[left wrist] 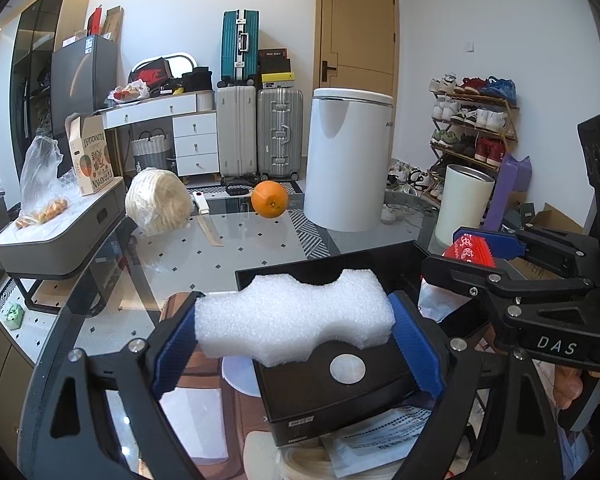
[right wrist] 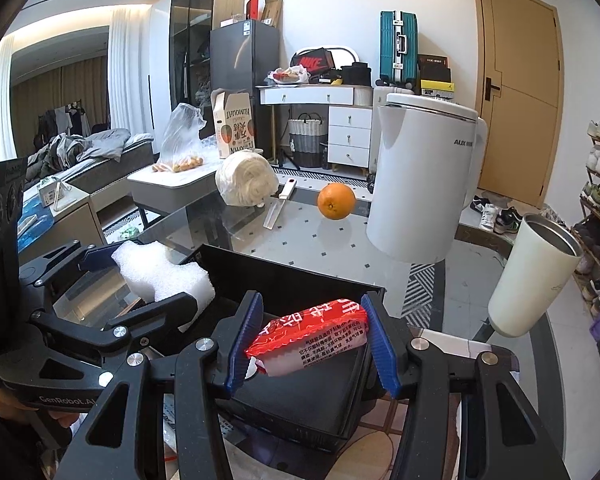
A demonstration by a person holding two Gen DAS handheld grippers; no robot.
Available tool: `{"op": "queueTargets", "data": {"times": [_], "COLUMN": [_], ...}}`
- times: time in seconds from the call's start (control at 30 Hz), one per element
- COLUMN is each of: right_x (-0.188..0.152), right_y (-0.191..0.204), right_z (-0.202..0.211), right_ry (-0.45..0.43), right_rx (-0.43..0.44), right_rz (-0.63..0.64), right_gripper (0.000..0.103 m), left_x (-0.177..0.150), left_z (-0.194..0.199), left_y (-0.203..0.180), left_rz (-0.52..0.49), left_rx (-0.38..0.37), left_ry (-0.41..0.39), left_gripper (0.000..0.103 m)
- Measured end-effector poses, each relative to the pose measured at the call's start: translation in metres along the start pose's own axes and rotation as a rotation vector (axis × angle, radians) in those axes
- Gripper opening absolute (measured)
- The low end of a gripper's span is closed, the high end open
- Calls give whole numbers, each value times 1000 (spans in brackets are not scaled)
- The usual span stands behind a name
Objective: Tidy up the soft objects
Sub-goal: 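Lower the red packet into the black box and open the right gripper while the left drops the foam in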
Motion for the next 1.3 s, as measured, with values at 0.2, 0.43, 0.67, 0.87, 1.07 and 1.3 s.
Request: {"op": "queueTargets", "data": {"times": [0.2, 0.43, 0.67, 0.87, 1.07, 1.3], "right_x": [-3, -15, -27, -32, -34, -27], "right_y": [1, 1, 7, 11, 11, 11], "right_z": [-9, -20, -20, -16, -13, -14], "right_ry": [19, 69, 97, 118, 136, 97], "right_rx": [2, 3, -9, 0, 8, -21], "right_rz": [8, 14, 46, 29, 15, 44], "right_gripper": [52, 52, 52, 52, 52, 52], "left_x": [-3, -6, -8, -8, -9, -9], "left_z": [-5, -10, -11, -9, -8, -10], "left_y": [0, -4, -1, 2, 5, 4], "left_rz": [-7, -34, -33, -27, -20, -23], "left_rx": [0, 3, 7, 9, 1, -4], "left_ry": [14, 31, 38, 37, 39, 39], "left_gripper": [90, 90, 90, 90, 90, 90]}}
Point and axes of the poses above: each gripper's, at about its wrist camera, not at the fingertips, and z roughly against the way its jaws point, y to its left, x to its top, the point moved 6 cm from there along -z, roughly the way its jaws point, and after that the axes turned 2 degrees about -z, right-handed, at the moved point
